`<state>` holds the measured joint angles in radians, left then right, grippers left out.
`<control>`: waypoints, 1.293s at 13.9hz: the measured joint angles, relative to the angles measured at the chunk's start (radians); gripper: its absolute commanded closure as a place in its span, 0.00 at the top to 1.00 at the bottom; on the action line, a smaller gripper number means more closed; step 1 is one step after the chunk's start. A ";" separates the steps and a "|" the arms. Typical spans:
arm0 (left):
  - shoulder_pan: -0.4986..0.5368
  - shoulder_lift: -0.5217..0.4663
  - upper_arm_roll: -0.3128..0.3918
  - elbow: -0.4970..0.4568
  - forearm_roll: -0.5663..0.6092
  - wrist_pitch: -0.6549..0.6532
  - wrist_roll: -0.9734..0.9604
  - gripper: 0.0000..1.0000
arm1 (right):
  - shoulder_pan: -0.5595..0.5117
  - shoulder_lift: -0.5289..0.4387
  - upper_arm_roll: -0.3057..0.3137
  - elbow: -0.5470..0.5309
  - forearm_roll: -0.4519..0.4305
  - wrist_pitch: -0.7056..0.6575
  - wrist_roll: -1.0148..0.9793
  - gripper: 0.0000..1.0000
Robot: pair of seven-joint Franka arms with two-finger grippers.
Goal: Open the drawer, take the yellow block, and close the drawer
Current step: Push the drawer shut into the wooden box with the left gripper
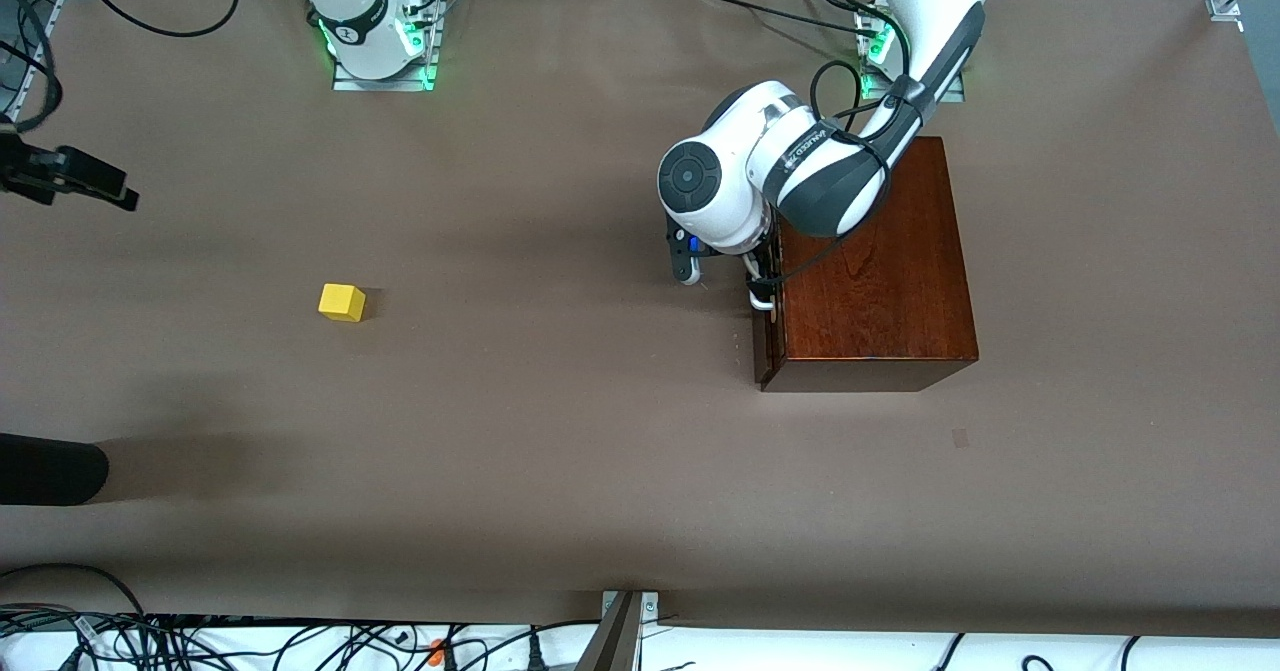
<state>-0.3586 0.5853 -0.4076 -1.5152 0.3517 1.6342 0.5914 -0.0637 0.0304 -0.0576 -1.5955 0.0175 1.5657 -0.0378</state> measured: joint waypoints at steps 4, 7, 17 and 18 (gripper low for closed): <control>-0.084 -0.011 -0.003 0.039 0.002 0.015 -0.281 1.00 | -0.018 -0.006 0.019 -0.005 0.000 -0.023 -0.002 1.00; -0.168 -0.036 -0.008 0.111 0.003 -0.018 -0.495 1.00 | -0.018 -0.006 0.028 -0.007 -0.001 -0.031 -0.002 1.00; -0.031 -0.235 0.027 0.334 -0.003 -0.255 -0.769 1.00 | -0.018 -0.006 0.031 -0.006 -0.001 -0.030 -0.002 1.00; 0.013 -0.259 0.027 0.334 -0.022 -0.273 -0.769 1.00 | -0.018 -0.006 0.031 -0.006 -0.001 -0.030 -0.002 1.00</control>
<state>-0.3458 0.3267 -0.3804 -1.1811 0.3294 1.3610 -0.1771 -0.0816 0.0243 -0.0263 -1.6012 0.0161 1.5353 -0.0402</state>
